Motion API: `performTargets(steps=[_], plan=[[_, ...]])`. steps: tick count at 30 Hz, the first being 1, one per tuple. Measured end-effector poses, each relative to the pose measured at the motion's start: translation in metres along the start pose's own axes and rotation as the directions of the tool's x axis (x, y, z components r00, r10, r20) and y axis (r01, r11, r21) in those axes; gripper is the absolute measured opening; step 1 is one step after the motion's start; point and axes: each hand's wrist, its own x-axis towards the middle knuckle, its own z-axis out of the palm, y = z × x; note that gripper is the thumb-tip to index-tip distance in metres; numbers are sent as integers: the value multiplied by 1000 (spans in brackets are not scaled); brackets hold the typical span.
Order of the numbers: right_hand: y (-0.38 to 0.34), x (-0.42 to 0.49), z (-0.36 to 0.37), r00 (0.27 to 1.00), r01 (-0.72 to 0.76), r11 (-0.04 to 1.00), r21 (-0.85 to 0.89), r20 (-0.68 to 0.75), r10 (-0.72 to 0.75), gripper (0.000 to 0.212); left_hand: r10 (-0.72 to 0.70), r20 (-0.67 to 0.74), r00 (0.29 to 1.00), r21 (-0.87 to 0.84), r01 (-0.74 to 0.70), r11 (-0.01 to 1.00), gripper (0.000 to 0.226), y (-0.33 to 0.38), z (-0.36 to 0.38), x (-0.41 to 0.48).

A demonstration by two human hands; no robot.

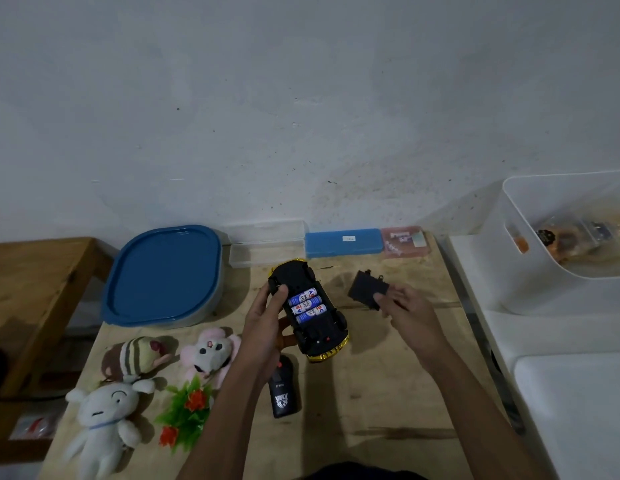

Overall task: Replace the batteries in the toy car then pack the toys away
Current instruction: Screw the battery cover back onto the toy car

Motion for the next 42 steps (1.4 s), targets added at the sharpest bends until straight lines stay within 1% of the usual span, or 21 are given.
performTargets(steps=[2, 4, 6, 9, 12, 19, 27, 31, 36, 39, 42], plan=[[-26, -11, 7, 988, 87, 995, 46, 123, -92, 25, 11, 14, 1000, 29, -11, 1000, 33, 3, 2, -2], [-46, -21, 16, 964, 156, 986, 56, 207, -165, 25, 26, 38, 999, 58, -28, 998, 32, 7, 5, -5], [-55, -27, 25, 941, 227, 973, -27, 264, -212, 22, 37, 70, 997, 90, -43, 995, 32, 9, 6, -8], [-59, -31, 33, 914, 297, 941, -160, 333, -232, 21, 47, 112, 993, 139, -62, 988, 32, 11, 6, -14], [-59, -34, 36, 899, 312, 936, -162, 369, -236, 22, 45, 139, 989, 155, -67, 986, 31, 15, 6, -20], [-52, -33, 36, 887, 320, 934, -156, 396, -238, 23, 50, 128, 990, 151, -69, 986, 29, 16, 4, -27], [-50, -35, 37, 886, 331, 932, -149, 390, -252, 22, 58, 129, 990, 149, -77, 986, 31, 16, 4, -29], [-46, -34, 38, 891, 352, 915, -199, 371, -262, 24, 56, 124, 991, 132, -72, 989, 32, 15, 4, -30], [-40, -33, 38, 879, 444, 841, -307, 332, -343, 26, 59, 125, 990, 132, -76, 988, 32, 16, 4, -30], [-34, -31, 40, 888, 426, 863, -272, 308, -341, 26, 53, 124, 991, 122, -69, 990, 32, 16, 6, -30], [-30, -34, 42, 906, 374, 903, -212, 294, -306, 27, 47, 124, 991, 117, -62, 991, 32, 15, 7, -30]])
